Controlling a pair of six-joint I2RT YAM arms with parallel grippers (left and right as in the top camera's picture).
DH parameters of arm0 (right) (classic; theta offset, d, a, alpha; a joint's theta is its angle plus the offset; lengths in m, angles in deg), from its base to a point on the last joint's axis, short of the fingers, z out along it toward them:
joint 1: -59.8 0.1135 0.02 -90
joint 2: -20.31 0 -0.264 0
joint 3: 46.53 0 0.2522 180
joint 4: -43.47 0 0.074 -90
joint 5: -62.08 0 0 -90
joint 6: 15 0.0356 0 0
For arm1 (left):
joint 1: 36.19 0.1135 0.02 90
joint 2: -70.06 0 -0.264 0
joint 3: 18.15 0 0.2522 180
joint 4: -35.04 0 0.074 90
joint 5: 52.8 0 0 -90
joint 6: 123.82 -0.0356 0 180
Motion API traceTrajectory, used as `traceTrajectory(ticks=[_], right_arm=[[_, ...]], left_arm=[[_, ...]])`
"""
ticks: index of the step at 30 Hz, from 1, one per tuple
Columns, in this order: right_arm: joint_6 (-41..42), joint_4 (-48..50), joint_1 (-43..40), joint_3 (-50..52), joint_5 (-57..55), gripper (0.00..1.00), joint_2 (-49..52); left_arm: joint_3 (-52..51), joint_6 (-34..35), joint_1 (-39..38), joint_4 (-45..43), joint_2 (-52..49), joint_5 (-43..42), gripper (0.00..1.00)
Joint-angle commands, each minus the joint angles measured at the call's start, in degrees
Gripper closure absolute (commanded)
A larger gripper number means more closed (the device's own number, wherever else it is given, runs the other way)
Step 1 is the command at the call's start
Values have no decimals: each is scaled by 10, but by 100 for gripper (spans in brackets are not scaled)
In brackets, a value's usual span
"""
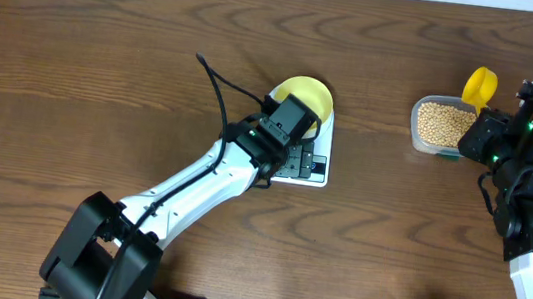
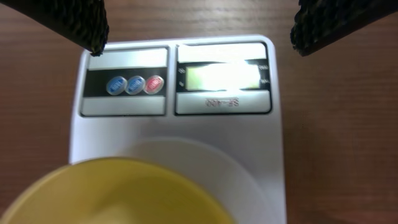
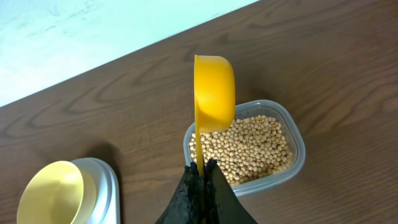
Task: Scoop item into bowl and weigh 50g on scale
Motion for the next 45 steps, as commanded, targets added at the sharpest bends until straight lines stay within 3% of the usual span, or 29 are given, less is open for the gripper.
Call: traceTrajectory(ticks=[1,13,45], right_arm=[[4,0,-3,-7,1,99,-3],[4,-2,-3,-7,1,99,-3],[4,-2,-3,-7,1,99,-3]], left_arm=[[-8,3,0,-10,-5,51,4],[-8,-10,0,-36,-62,28,4],[-9,-22,0,-54,-101,29,4]])
